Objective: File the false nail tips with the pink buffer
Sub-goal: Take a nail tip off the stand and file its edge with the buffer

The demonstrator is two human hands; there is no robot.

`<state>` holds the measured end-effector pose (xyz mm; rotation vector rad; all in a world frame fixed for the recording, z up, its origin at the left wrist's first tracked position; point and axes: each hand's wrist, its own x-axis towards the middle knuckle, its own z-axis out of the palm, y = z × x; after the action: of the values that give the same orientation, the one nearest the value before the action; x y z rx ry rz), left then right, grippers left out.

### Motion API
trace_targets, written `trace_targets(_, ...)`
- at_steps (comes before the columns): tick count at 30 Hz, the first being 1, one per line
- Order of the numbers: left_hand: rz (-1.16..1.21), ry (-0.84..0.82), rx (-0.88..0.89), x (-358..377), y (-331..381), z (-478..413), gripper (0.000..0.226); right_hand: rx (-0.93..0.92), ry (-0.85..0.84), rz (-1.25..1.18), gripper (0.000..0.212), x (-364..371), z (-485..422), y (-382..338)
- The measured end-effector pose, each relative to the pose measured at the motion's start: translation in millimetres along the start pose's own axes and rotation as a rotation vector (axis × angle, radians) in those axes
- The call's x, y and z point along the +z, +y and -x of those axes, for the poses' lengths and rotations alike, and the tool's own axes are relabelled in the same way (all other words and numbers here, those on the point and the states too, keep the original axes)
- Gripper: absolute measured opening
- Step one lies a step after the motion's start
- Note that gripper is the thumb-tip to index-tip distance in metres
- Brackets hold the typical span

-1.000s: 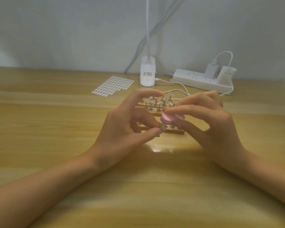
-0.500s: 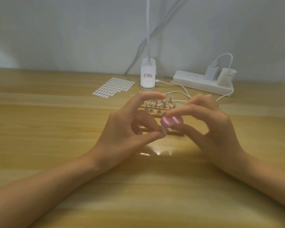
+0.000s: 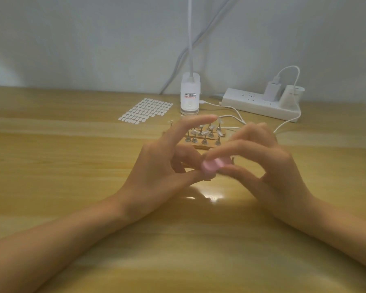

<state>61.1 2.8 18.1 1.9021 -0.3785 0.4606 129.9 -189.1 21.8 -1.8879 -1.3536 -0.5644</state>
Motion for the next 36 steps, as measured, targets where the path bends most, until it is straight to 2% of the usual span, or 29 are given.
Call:
trace_targets(8, -0.003, 0.001, 0.005, 1, 1, -1, 0.067, -0.019, 0.004, 0.024, 0.016, 2, 0, 0)
trace_targets(11, 0.017, 0.005, -0.018, 0, -1, -1, 0.073, 0.043, 0.03, 0.026, 0.016, 0, -1, 2)
trace_targets(15, 0.003, 0.001, 0.004, 0, 0, -1, 0.067, -0.035, -0.007, 0.028, 0.017, 3, 1, 0)
trace_targets(18, 0.02, 0.0, -0.02, 0, -1, -1, 0.074, 0.049, 0.018, 0.039, 0.017, 0, 0, 4)
trace_targets(22, -0.023, -0.012, 0.027, 1, 0, -1, 0.068, -0.028, 0.003, 0.044, 0.017, 3, 1, 0)
trace_targets(26, -0.001, -0.007, -0.007, 1, 0, 0, 0.077, 0.067, 0.028, 0.068, 0.015, -1, 0, 6)
trace_targets(29, 0.002, -0.016, 0.012, 1, 0, 0, 0.076, 0.005, 0.058, 0.052, 0.015, 1, 5, 5)
trace_targets(33, 0.038, 0.006, 0.033, -1, -3, 0, 0.072, 0.103, 0.061, 0.006, 0.027, -3, 4, 17)
trace_targets(36, 0.114, 0.102, 0.058, -9, -7, -8, 0.063, 0.247, 0.115, -0.162, 0.03, -7, 2, 26)
